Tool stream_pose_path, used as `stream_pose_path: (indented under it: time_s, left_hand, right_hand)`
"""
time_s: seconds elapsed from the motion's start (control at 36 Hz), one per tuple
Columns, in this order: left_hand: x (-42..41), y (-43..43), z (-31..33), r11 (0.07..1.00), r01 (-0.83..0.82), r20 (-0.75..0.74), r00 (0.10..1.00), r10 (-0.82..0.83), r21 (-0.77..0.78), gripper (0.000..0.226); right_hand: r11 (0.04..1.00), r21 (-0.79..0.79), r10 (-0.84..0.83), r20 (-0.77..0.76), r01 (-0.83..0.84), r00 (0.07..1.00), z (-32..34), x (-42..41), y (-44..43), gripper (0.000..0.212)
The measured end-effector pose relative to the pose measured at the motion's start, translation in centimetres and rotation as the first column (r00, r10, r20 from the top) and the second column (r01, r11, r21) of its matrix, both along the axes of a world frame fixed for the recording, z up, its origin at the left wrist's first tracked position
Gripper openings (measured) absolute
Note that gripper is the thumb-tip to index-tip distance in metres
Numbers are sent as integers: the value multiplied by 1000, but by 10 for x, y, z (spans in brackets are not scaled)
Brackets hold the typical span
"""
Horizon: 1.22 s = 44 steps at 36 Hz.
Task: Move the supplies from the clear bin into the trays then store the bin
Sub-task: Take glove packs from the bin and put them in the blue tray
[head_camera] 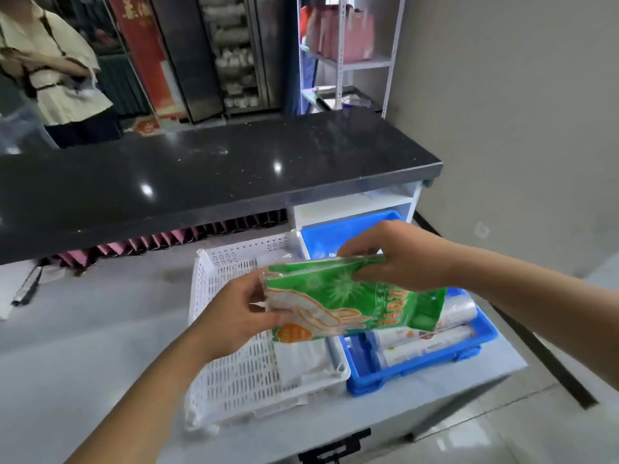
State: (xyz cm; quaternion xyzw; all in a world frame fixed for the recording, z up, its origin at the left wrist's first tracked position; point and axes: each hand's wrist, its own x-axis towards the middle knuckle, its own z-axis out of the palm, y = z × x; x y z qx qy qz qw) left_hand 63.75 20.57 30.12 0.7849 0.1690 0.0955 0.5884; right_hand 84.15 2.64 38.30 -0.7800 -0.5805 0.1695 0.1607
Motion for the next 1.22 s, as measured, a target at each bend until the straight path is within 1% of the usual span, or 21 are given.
stream_pose_path:
  time_s: [0.06,0.08,0.17,0.22,0.28,0.36,0.47,0.53,0.64,0.72,0.81,0.89,0.97,1.03,1.14,1.22]
  left_hand:
    - [12,1,-13,998,-31,45,999,28,54,44]
    - [18,0,-18,998,-32,68,997,28,56,42]
    - [34,-2,-29,998,-40,119,992,35,41,46]
    - [44,-2,-33,998,-48,146,988,42,39,48]
    - [54,-1,-34,998,-53,170,985,45,43,46]
    - [71,4,-36,994,-80,191,979,63,81,46]
    - [101,10,-36,989,-108,181,980,89,97,42]
    - [119,12,-35,986,-138,173,978,120,95,44]
    - [155,21,-34,971,-232,177,959,219,58,46]
    - [181,26,-40,953,-291,190,944,270,90,47]
    - [202,29,-55,920,-382,167,916,365,86,51]
    - [215,32,-72,885,-453,118,890,441,107,56]
    - [223,33,-86,850,-506,69,862,501,148,54]
    - [227,32,-92,832,-527,36,848,530,171,50]
    - [229,32,-102,791,-565,27,817,576,236,46]
    - [225,32,-106,796,-545,-30,820,571,263,45]
  right_hand:
    - [999,-18,-29,-15,28,999,-5,8,-2,34]
    - [999,-27,-42,-22,41,999,-7,12,-4,34]
    - [996,-52,-69,-43,67,997,-14,25,-7,31]
    - [995,-62,-79,-30,77,996,-17,35,-9,32]
    - [993,-84,-81,27,83,996,-18,47,-11,38]
    - [987,-122,-78,184,101,980,-23,68,-14,46]
    - [982,-144,-80,288,126,954,-30,96,-7,48]
    - [985,-116,-83,350,131,933,-30,113,0,49]
    - [995,1,-93,441,103,893,-32,146,19,44]
    - [996,45,-93,478,81,873,-44,168,33,42]
    - [996,66,-90,492,65,866,-65,186,44,40]
    - [996,76,-68,491,35,869,-91,200,53,35]
    - [995,104,-52,479,3,877,-117,210,61,34]
    - [993,115,-60,467,6,882,-131,214,66,34]
    - [994,108,-54,433,8,900,-154,216,74,34]
    - [997,67,-6,415,-24,910,-161,216,79,31]
